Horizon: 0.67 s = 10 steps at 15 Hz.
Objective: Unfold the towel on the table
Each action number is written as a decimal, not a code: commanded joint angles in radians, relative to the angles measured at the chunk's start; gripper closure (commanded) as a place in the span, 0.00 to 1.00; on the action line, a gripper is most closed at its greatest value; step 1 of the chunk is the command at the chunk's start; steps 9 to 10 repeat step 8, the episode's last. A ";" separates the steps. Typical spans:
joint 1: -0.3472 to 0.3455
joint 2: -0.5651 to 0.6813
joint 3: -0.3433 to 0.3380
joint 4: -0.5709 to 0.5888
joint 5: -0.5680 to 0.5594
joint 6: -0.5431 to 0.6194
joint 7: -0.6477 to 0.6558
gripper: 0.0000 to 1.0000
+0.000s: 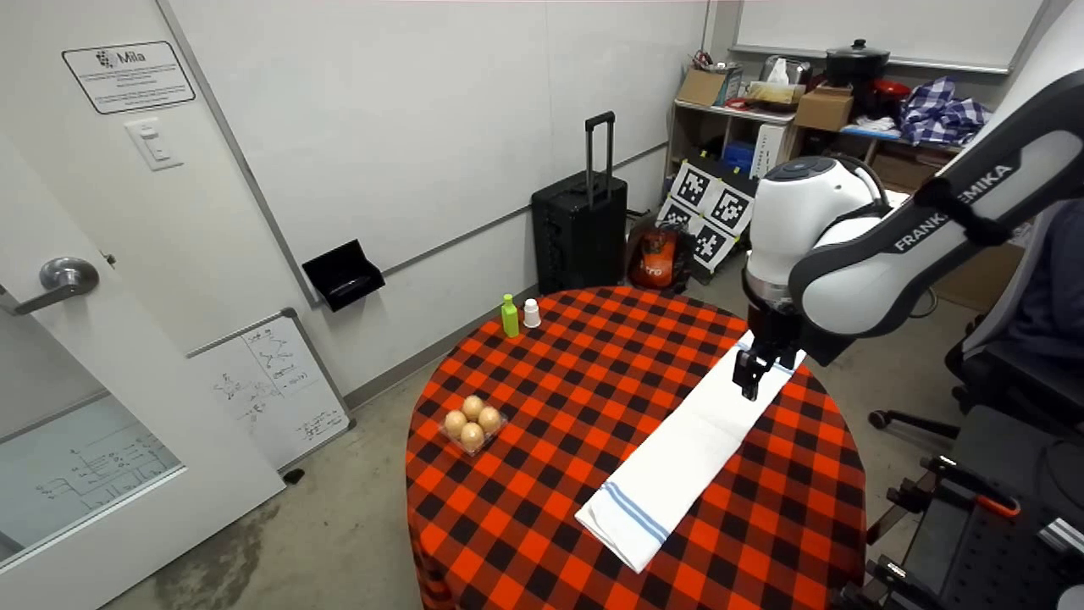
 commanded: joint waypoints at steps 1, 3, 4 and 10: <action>-0.019 -0.019 0.016 -0.010 -0.002 -0.005 -0.003 0.00; -0.020 -0.019 0.016 -0.009 -0.002 -0.006 -0.003 0.00; -0.019 -0.012 0.015 -0.006 -0.002 -0.006 -0.003 0.00; -0.018 -0.005 0.016 -0.004 -0.002 -0.005 -0.002 0.00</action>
